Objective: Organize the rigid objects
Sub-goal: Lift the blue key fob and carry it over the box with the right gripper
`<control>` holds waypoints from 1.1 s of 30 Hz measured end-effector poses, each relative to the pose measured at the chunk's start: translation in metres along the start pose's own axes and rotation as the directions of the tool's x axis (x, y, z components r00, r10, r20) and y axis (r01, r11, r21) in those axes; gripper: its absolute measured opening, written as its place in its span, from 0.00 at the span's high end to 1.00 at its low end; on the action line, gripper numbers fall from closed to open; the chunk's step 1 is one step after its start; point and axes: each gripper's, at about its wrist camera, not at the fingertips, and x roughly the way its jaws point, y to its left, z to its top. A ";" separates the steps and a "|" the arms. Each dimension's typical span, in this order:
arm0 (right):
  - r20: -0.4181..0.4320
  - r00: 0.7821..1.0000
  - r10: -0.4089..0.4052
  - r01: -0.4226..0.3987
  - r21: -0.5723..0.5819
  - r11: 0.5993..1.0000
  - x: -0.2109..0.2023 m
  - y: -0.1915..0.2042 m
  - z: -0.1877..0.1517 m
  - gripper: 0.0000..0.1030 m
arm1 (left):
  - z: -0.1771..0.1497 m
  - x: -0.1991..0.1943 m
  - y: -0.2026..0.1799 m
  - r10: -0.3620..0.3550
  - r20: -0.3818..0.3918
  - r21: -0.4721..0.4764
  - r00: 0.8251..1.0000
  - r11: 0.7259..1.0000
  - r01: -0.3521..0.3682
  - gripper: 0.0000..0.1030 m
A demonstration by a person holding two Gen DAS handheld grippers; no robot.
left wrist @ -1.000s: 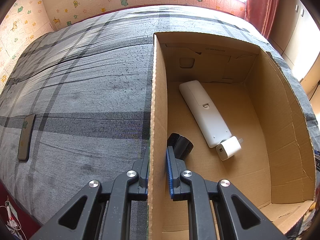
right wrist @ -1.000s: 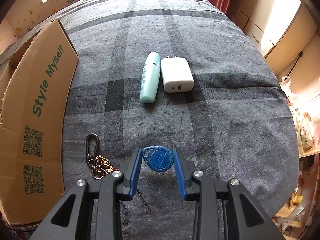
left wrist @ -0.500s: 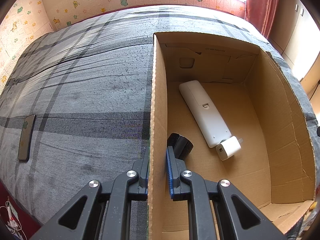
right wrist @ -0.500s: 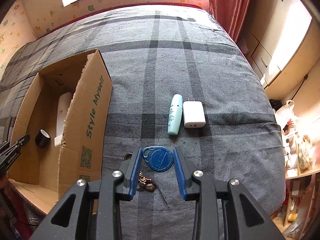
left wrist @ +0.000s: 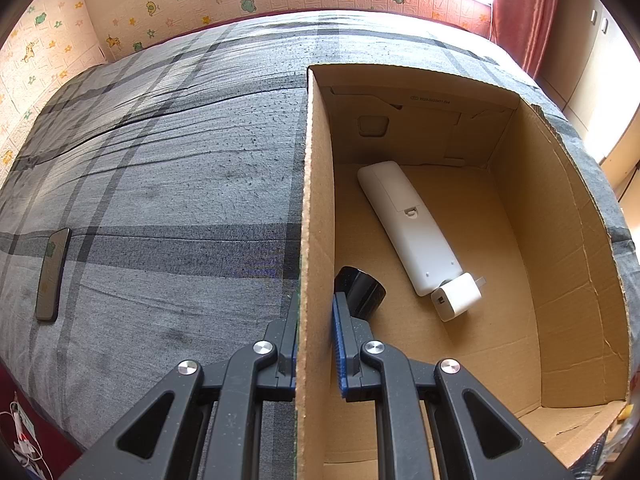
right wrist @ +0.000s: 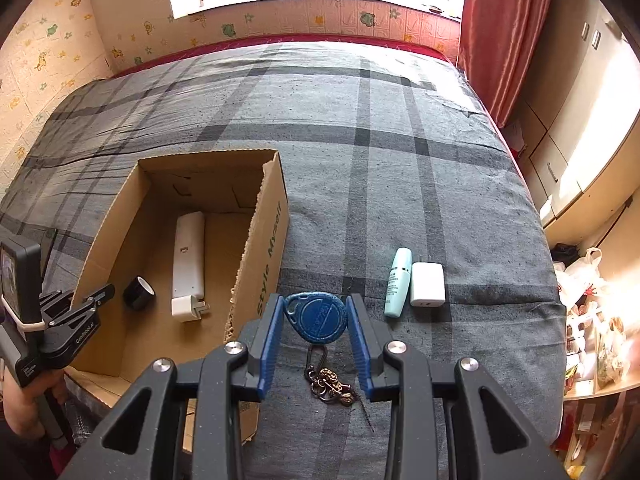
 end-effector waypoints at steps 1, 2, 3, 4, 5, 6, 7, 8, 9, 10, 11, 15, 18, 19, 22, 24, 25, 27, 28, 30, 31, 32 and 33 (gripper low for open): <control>0.003 1.000 0.005 -0.005 -0.013 1.000 -0.001 0.005 0.002 0.67 | 0.000 0.000 0.000 0.000 0.000 0.000 1.000 1.000 0.000 0.86; 0.006 1.000 0.008 -0.008 -0.028 1.000 -0.001 0.010 0.003 0.67 | 0.000 0.000 0.000 0.000 0.000 0.000 1.000 1.000 0.000 0.87; 0.008 1.000 0.013 -0.013 -0.042 0.999 -0.001 0.016 0.005 0.67 | 0.000 0.000 0.000 0.000 0.000 0.000 1.000 1.000 0.000 0.87; 0.011 1.000 0.020 -0.019 -0.054 0.998 -0.002 0.022 0.006 0.67 | 0.000 0.000 0.000 0.000 0.000 0.000 1.000 1.000 0.000 0.87; 0.012 1.000 0.028 -0.027 -0.065 0.998 -0.003 0.027 0.008 0.67 | 0.000 0.000 0.000 0.000 0.000 0.000 1.000 1.000 0.000 0.87; 0.014 0.999 0.036 -0.035 -0.075 0.997 -0.003 0.032 0.009 0.67 | 0.000 0.000 0.000 0.001 0.000 0.001 1.000 1.000 -0.001 0.87; 0.014 0.999 0.044 -0.043 -0.085 0.995 -0.003 0.037 0.011 0.67 | 0.000 0.000 0.000 0.001 0.000 0.001 1.000 1.000 -0.001 0.87; 0.013 0.999 0.051 -0.050 -0.094 0.994 -0.003 0.042 0.012 0.67 | 0.001 0.000 0.000 0.001 -0.001 0.001 1.000 1.000 -0.001 0.87; 0.014 0.998 0.059 -0.057 -0.104 0.993 -0.003 0.047 0.013 0.67 | 0.001 0.000 0.000 0.001 0.000 0.001 1.000 1.000 -0.001 0.87; 0.014 0.998 0.063 -0.061 -0.114 0.992 -0.002 0.053 0.014 0.67 | 0.001 0.000 0.000 0.000 0.000 0.000 1.000 1.000 0.000 0.86; 0.014 0.998 0.066 -0.063 -0.125 0.990 -0.002 0.059 0.014 0.67 | 0.001 0.000 0.000 0.000 0.000 0.000 1.000 1.000 0.000 0.86; 0.002 0.996 0.092 -0.090 -0.167 0.982 0.003 0.082 0.014 0.67 | 0.001 0.000 0.001 -0.002 -0.001 -0.003 1.000 1.000 0.002 0.87; -0.012 0.994 0.109 -0.109 -0.201 0.974 0.011 0.099 0.012 0.67 | 0.001 0.000 0.001 -0.001 -0.001 -0.001 1.000 1.000 0.001 0.87; -0.023 0.994 0.108 -0.110 -0.209 0.972 0.015 0.104 0.011 0.67 | 0.001 0.001 0.001 -0.001 0.000 -0.001 1.000 1.000 0.001 0.87; -0.053 0.992 0.113 -0.122 -0.226 0.967 0.029 0.114 0.008 0.67 | 0.001 0.001 0.001 -0.001 0.000 0.000 1.000 1.000 0.001 0.86; -0.069 0.991 0.115 -0.128 -0.228 0.965 0.037 0.119 0.007 0.67 | 0.001 0.001 0.001 -0.002 0.000 -0.003 1.000 1.000 0.002 0.86; -0.077 0.990 0.116 -0.131 -0.226 0.965 0.041 0.120 0.006 0.67 | 0.001 0.001 0.000 -0.002 0.000 -0.002 1.000 1.000 0.002 0.86; -0.096 0.988 0.120 -0.139 -0.221 0.965 0.050 0.123 0.005 0.67 | 0.001 0.001 0.001 -0.003 0.000 -0.003 1.000 1.000 0.003 0.86; -0.106 0.987 0.120 -0.141 -0.220 0.965 0.054 0.124 0.004 0.67 | 0.000 0.001 0.001 -0.003 0.001 -0.002 1.000 1.000 0.003 0.86; -0.130 0.984 0.120 -0.146 -0.220 0.964 0.064 0.127 0.001 0.67 | 0.000 0.001 0.001 -0.003 0.001 -0.002 1.000 1.000 0.003 0.86; -0.144 0.982 0.121 -0.151 -0.218 0.964 0.069 0.128 0.000 0.67 | 0.001 0.001 0.001 -0.003 0.000 -0.003 1.000 1.000 0.003 0.86; -0.157 0.980 0.121 -0.154 -0.215 0.964 0.074 0.129 -0.002 0.67 | 0.001 0.001 0.001 -0.003 0.001 -0.002 1.000 1.000 0.003 0.86; -0.169 0.978 0.122 -0.157 -0.212 0.965 0.079 0.129 -0.004 0.67 | 0.001 0.001 0.001 -0.003 0.001 -0.002 1.000 1.000 0.003 0.86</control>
